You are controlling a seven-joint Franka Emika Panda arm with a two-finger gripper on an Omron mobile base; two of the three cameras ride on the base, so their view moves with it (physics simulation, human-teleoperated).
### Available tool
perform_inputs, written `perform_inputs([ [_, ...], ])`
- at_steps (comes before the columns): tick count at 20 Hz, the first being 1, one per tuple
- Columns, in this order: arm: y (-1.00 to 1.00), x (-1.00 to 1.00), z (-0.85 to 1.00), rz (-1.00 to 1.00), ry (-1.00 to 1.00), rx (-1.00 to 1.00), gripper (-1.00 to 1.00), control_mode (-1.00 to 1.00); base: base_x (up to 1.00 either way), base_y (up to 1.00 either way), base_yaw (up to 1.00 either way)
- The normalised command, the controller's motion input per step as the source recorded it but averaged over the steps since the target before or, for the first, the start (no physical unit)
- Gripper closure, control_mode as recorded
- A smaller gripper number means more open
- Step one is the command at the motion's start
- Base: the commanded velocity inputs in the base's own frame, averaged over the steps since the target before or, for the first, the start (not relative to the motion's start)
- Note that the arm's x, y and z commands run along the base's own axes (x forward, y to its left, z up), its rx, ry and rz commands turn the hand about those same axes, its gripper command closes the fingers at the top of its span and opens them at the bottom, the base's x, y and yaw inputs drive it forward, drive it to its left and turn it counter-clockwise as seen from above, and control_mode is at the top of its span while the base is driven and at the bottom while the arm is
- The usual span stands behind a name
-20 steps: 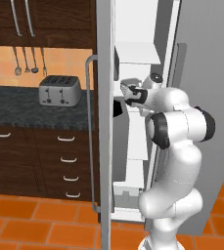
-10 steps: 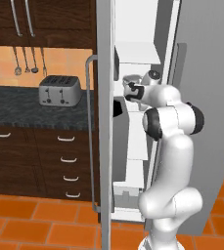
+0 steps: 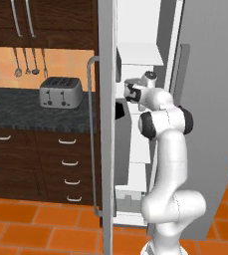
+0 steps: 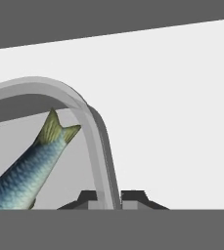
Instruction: Take the meat container that has the fish and place it on the second highest rack of the freezer. Then take the vegetable container that has the broccoli and potato and place it on the highest rack of the freezer.
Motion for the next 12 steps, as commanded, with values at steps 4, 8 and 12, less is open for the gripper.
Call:
perform_inputs([
  [4,-0.33,0.68,-0.37,0.0,0.08,0.01,1.0,-1.0,0.0,0.0,0.0],
  [8,-0.03,0.54,-0.96,0.0,0.0,-0.01,1.0,-1.0,0.0,0.0,0.0],
  [12,0.27,0.18,-0.83,0.0,-0.04,-0.04,-1.0,-1.0,0.0,0.0,0.0],
])
